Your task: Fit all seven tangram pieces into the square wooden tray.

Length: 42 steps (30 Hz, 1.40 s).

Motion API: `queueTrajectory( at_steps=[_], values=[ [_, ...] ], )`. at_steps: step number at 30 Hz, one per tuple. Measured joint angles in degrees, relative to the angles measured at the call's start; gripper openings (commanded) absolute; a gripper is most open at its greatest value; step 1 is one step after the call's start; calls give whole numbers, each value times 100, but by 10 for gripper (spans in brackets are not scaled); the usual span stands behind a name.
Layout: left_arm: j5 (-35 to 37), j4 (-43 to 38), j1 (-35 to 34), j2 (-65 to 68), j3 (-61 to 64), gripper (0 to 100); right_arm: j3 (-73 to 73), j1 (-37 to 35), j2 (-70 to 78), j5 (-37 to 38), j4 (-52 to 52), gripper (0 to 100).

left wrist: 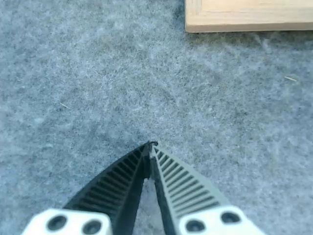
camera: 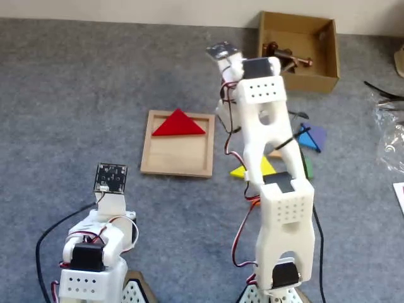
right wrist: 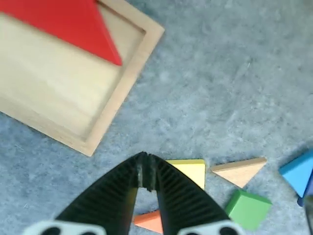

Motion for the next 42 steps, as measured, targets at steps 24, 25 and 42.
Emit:
queueTrajectory(
  at_steps=[24, 25, 42],
  values=[
    [0, 0, 0, 0, 0, 5, 9, -844, 0, -598, -1248, 5],
    [0, 0, 0, 0, 0, 5, 9, -897, 0, -598, -1248, 5],
    [0, 0, 0, 0, 0, 5, 9, -1222, 765, -598, -1890, 5]
  ],
)
